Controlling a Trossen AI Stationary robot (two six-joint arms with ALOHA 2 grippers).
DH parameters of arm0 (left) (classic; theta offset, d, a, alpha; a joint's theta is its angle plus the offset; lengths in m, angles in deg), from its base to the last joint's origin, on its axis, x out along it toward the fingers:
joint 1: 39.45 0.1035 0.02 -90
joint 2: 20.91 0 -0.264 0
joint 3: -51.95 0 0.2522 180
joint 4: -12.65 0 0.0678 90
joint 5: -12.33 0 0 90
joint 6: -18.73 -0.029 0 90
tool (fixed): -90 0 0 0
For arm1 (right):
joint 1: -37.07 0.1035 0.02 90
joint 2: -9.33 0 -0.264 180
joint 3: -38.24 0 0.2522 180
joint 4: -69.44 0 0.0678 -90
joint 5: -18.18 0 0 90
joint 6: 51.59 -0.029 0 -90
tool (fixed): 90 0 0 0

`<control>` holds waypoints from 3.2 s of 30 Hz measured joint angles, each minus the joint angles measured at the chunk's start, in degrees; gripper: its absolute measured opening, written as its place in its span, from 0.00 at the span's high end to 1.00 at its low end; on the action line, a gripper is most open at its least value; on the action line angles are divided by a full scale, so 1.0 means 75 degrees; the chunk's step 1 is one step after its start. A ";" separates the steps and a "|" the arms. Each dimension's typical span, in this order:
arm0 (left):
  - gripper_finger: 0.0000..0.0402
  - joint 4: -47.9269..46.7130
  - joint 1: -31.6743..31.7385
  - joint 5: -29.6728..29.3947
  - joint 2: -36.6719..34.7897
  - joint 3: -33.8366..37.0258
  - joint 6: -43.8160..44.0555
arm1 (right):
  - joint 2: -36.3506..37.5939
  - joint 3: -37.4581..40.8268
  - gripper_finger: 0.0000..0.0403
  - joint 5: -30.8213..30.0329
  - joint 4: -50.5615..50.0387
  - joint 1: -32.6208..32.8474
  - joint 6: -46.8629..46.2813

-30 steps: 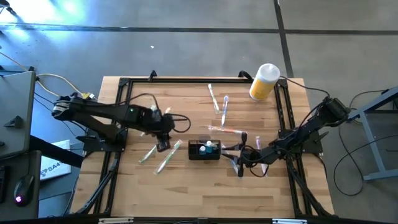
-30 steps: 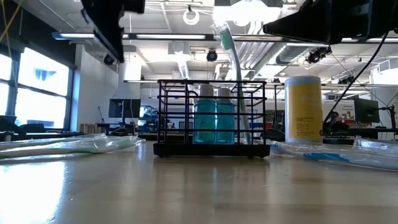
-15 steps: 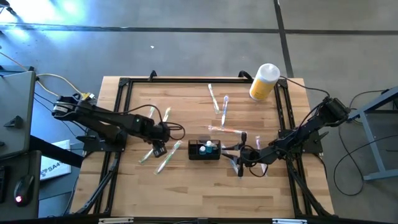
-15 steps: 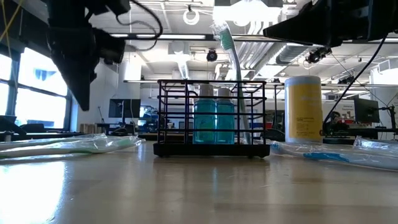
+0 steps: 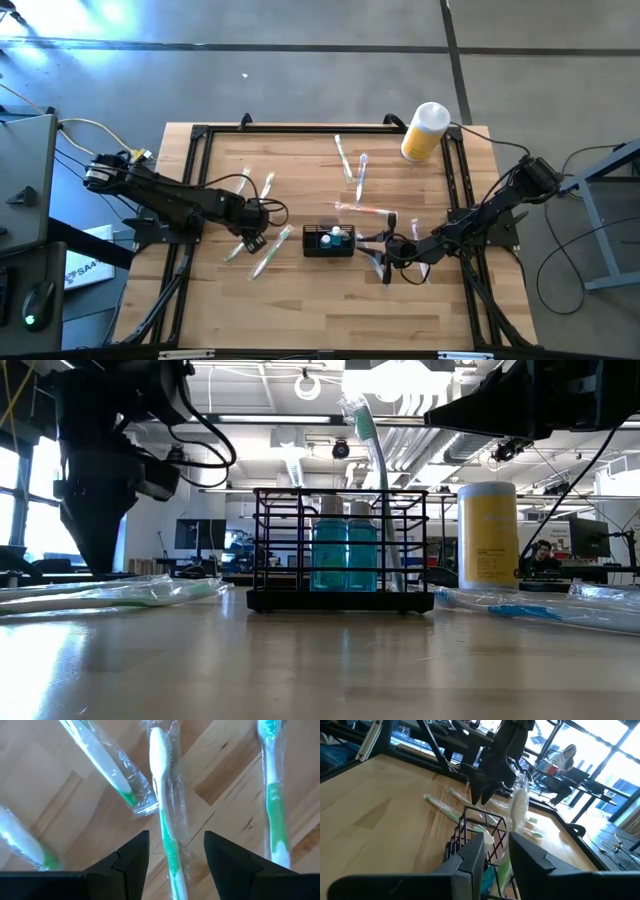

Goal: Pick & Place toothbrushing station
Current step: Put the green toothbrush into the wire organizer

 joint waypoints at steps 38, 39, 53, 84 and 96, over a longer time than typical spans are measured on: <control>0.96 0.0548 0.0005 -0.0032 0.0275 0.0930 0.0820 | 0.0000 0.0000 0.80 0.0050 -0.0078 -0.0023 -0.0176; 0.97 0.0538 0.0005 -0.0029 0.0277 0.0928 0.0827 | 0.0000 0.0000 0.80 0.0050 -0.0087 -0.0023 -0.0176; 0.97 0.0084 -0.0075 -0.0088 0.0312 -0.0231 0.0177 | 0.0000 0.0000 0.80 0.0053 -0.0292 -0.0023 -0.0329; 0.97 0.0926 -0.0799 -0.3369 -0.1729 -0.2869 -0.5034 | 0.0000 0.0000 0.80 0.0047 -0.0404 -0.0003 -0.0444; 0.97 0.9013 0.1135 0.1144 -0.2529 0.1230 -0.5656 | 0.0003 0.0001 0.80 0.0044 -0.0365 -0.0003 -0.0505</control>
